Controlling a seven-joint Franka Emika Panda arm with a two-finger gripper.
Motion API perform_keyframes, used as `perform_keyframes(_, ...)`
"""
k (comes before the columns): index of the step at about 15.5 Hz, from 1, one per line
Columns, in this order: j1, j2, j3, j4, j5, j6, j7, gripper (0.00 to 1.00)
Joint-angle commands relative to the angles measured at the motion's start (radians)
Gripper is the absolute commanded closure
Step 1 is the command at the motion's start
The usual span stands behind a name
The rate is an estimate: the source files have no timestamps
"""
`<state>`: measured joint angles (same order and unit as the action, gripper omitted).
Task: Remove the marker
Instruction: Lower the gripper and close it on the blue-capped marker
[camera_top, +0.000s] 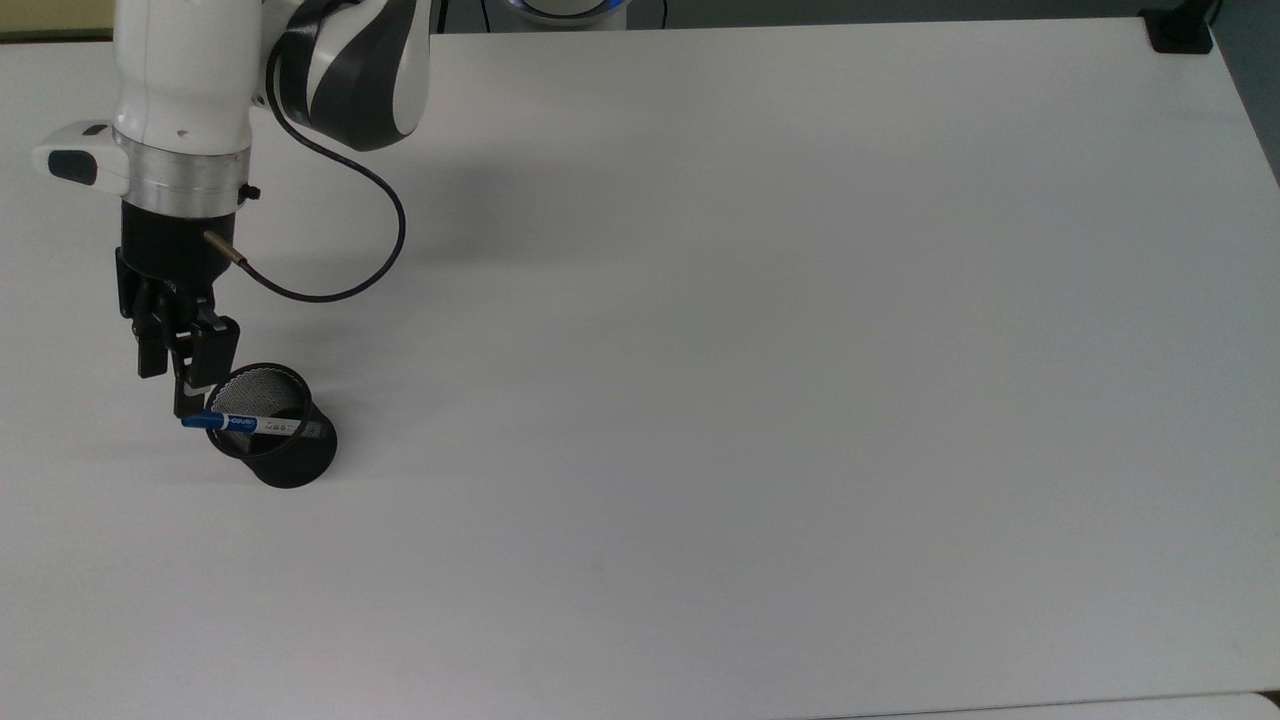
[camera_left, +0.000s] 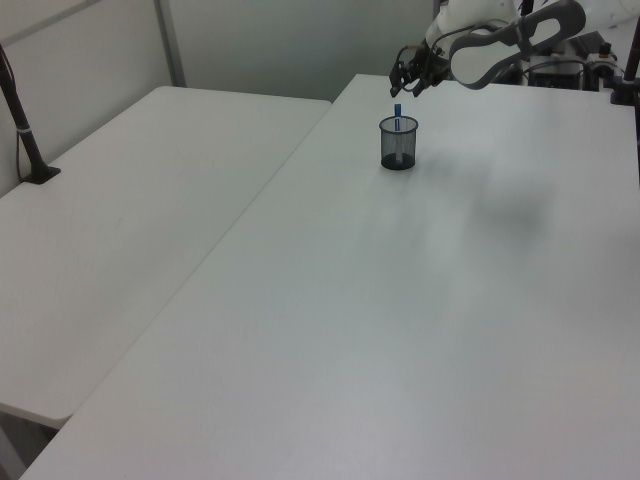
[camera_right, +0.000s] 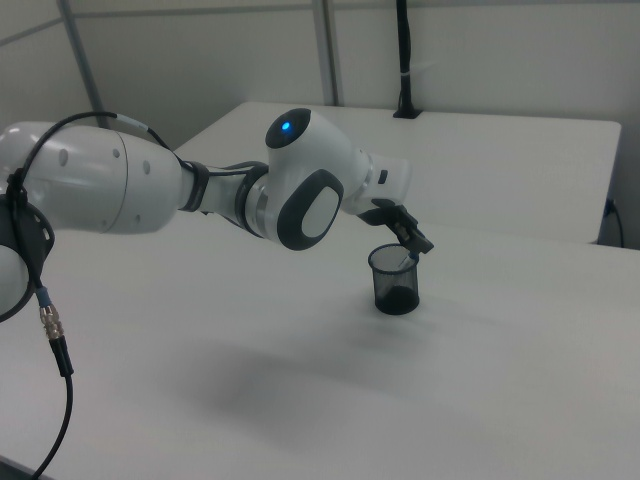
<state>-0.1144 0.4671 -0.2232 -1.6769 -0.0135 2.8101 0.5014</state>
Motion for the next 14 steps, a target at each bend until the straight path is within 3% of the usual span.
perform_keyframes(1,0.007,0.015,-0.013,0.005,-0.037,0.022,0.029,0.37)
perform_keyframes(8,0.006,0.035,-0.013,0.006,-0.074,0.022,0.029,0.4)
perform_keyframes(14,-0.002,0.053,-0.012,0.011,-0.111,0.023,0.026,0.67)
